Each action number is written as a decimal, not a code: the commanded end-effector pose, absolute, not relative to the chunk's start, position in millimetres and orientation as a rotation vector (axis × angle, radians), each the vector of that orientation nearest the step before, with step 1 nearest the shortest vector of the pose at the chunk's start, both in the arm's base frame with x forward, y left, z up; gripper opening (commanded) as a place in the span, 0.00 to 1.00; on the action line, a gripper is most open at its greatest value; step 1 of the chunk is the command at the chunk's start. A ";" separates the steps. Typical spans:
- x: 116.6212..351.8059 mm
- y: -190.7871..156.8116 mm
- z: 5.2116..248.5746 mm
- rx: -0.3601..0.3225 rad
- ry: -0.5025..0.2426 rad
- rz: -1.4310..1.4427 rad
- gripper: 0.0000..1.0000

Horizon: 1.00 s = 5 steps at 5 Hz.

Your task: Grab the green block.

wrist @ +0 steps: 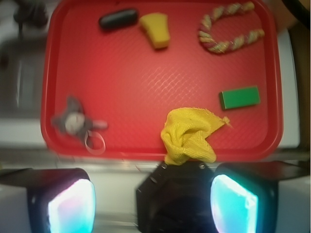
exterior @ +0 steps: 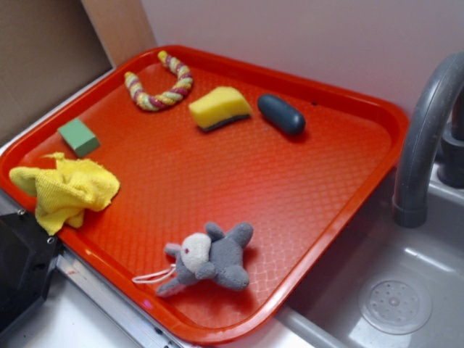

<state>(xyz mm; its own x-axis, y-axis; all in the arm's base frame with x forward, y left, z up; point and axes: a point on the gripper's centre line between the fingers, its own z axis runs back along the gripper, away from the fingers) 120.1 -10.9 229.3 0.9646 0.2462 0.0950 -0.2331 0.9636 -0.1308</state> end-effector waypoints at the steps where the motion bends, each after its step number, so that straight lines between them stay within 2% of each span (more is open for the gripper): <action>1: 149.0 40.1 199.5 -0.177 -0.069 0.766 1.00; 2: 139.2 57.3 172.7 -0.125 -0.130 1.012 1.00; 3: 127.4 61.8 146.6 -0.027 -0.276 1.250 1.00; 4: 121.6 63.9 125.3 0.032 -0.331 1.493 1.00; 5: 142.7 84.2 108.1 0.019 -0.335 1.538 1.00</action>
<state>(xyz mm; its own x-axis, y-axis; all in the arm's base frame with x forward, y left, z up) 146.5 80.5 97.8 0.0157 0.9771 0.2121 -0.9858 0.0506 -0.1603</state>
